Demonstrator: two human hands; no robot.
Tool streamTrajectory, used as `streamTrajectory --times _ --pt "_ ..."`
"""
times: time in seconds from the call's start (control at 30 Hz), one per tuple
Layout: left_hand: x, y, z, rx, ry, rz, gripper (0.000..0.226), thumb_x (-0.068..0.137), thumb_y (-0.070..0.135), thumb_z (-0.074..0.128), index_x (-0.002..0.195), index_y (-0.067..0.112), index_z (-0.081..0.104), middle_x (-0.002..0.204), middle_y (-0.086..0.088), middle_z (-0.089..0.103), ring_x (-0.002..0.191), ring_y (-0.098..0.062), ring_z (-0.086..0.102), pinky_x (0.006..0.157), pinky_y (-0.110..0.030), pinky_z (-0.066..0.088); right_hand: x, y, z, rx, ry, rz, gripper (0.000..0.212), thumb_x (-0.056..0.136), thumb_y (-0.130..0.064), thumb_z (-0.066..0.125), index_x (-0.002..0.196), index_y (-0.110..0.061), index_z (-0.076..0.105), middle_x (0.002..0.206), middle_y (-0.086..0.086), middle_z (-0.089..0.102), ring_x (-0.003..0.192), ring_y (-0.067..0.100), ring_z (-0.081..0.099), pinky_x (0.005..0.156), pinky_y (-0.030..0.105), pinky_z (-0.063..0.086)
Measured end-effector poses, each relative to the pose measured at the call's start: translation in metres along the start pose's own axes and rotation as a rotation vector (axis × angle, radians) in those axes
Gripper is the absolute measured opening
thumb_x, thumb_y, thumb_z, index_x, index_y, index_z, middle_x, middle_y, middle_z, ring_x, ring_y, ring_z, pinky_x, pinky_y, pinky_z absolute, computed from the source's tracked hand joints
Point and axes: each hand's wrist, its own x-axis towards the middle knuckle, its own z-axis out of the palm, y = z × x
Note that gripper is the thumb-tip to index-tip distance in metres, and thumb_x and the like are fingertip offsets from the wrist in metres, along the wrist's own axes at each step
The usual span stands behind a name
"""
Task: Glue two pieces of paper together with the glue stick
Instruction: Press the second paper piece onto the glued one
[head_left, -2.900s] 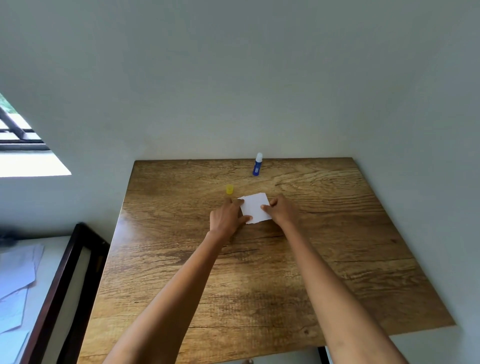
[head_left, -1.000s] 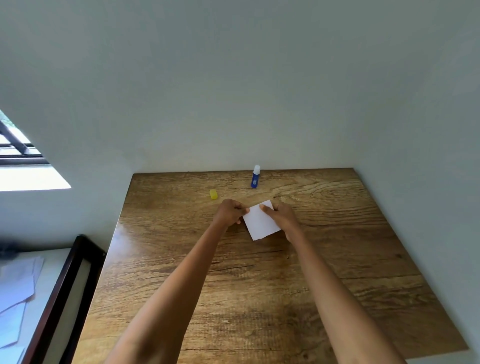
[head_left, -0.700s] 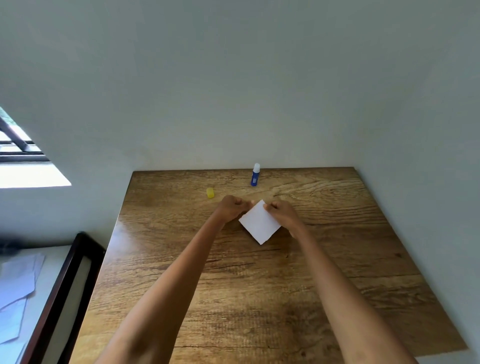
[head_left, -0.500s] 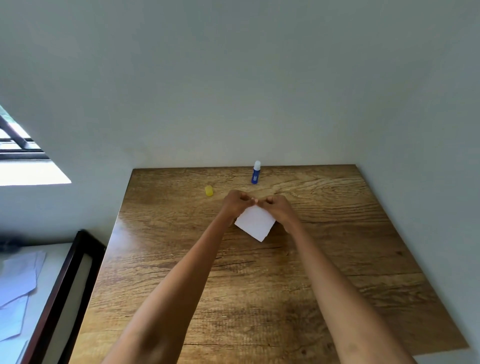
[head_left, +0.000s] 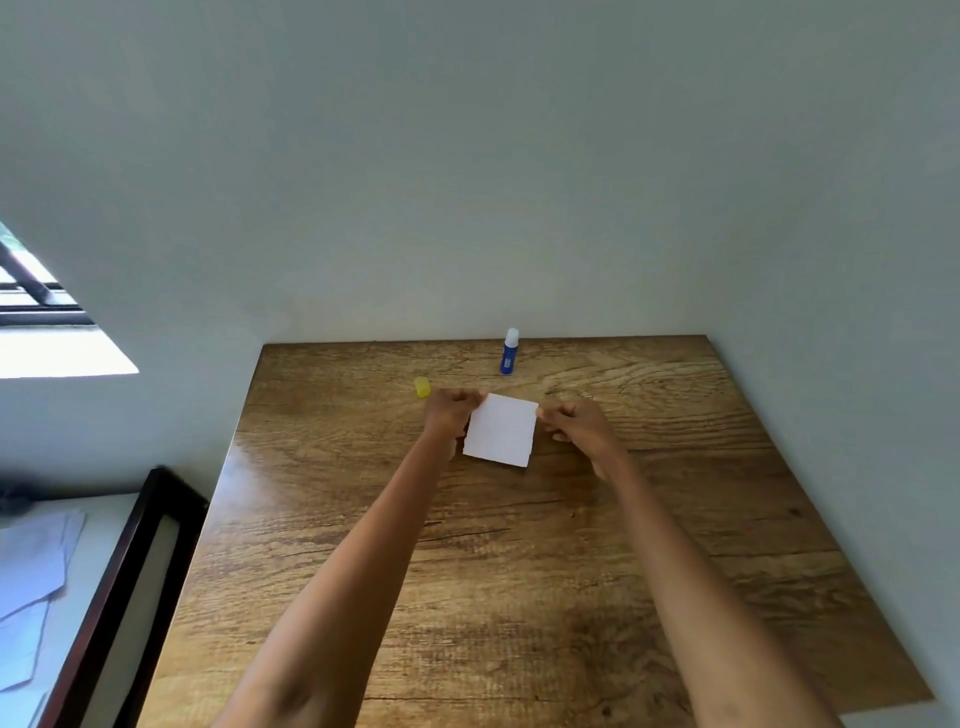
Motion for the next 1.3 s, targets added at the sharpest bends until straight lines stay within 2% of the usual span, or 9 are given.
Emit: streamTrajectory --times 0.07,0.13,0.23,0.33,0.47,0.77,1.0,1.1,1.3 --pt "0.0 0.0 0.0 -0.029 0.002 -0.022 0.028 0.089 0.024 0.062 0.111 0.007 0.063 0.113 -0.01 0.062 0.092 -0.02 0.054 0.063 -0.028 0.046 -0.001 0.0 0.005 0.041 -0.036 0.019 0.024 0.086 -0.027 0.065 0.105 -0.012 0.067 0.1 -0.002 0.067 0.087 0.006 0.063 0.067 0.016 0.051" --pt "0.0 -0.002 0.001 -0.006 0.021 0.0 0.022 0.089 0.022 0.062 0.105 0.008 0.065 0.111 -0.01 0.064 0.087 -0.018 0.054 0.063 -0.028 0.047 -0.001 0.0 0.01 0.061 -0.031 0.023 0.024 0.088 -0.023 0.063 0.105 -0.006 0.066 0.101 0.001 0.066 0.085 0.007 0.063 0.067 0.017 0.053" --pt "-0.002 0.0 0.001 0.218 0.068 0.193 0.02 0.088 0.017 0.061 0.106 0.011 0.066 0.116 -0.006 0.066 0.094 -0.014 0.057 0.076 -0.028 0.048 0.0 0.0 0.014 0.044 -0.019 0.012 0.023 0.09 -0.02 0.061 0.104 -0.002 0.066 0.101 0.005 0.066 0.084 0.011 0.063 0.07 0.018 0.053" --pt "-0.004 0.01 0.002 0.449 -0.048 0.412 0.027 0.088 0.025 0.06 0.114 0.017 0.064 0.123 -0.001 0.062 0.107 -0.016 0.056 0.089 -0.033 0.045 0.001 -0.004 0.015 0.002 -0.055 0.001 0.022 0.089 -0.022 0.062 0.101 -0.005 0.068 0.097 0.004 0.067 0.082 0.01 0.064 0.071 0.018 0.052" --pt "-0.006 0.024 0.011 0.745 -0.181 0.498 0.02 0.087 0.035 0.061 0.097 0.022 0.072 0.108 0.004 0.07 0.101 -0.015 0.059 0.095 -0.042 0.041 -0.002 -0.013 0.017 -0.018 -0.113 -0.022 0.008 0.087 -0.024 0.063 0.085 -0.018 0.069 0.087 -0.003 0.069 0.079 0.005 0.064 0.069 0.016 0.048" --pt "-0.002 0.021 0.01 0.636 -0.121 0.463 0.018 0.09 0.02 0.058 0.096 0.01 0.072 0.103 -0.008 0.07 0.093 -0.021 0.061 0.077 -0.033 0.045 -0.005 -0.013 0.023 0.021 -0.051 -0.021 0.006 0.085 -0.024 0.066 0.081 -0.021 0.067 0.085 -0.003 0.07 0.078 0.007 0.065 0.065 0.017 0.049" --pt "0.01 0.018 -0.002 0.368 0.06 0.347 0.019 0.09 0.018 0.058 0.1 0.008 0.071 0.105 -0.01 0.07 0.085 -0.016 0.057 0.07 -0.028 0.041 -0.007 -0.005 0.019 -0.04 -0.1 0.02 0.02 0.084 -0.021 0.068 0.098 -0.007 0.069 0.085 0.002 0.069 0.074 0.008 0.062 0.062 0.016 0.049" --pt "0.01 0.015 -0.004 0.223 0.125 0.272 0.019 0.09 0.019 0.059 0.102 0.008 0.07 0.105 -0.01 0.069 0.08 -0.013 0.054 0.063 -0.024 0.039 -0.008 -0.004 0.015 -0.055 -0.106 0.022 0.013 0.085 -0.019 0.066 0.094 -0.011 0.07 0.086 0.001 0.07 0.074 0.006 0.061 0.06 0.016 0.049" --pt "0.005 0.007 -0.001 0.013 0.172 0.132 0.018 0.09 0.018 0.059 0.099 0.005 0.069 0.107 -0.01 0.068 0.086 -0.015 0.053 0.07 -0.028 0.039 -0.007 -0.002 0.02 0.025 -0.072 0.036 0.021 0.086 -0.024 0.065 0.102 -0.009 0.068 0.092 0.002 0.071 0.079 0.009 0.065 0.062 0.017 0.055"
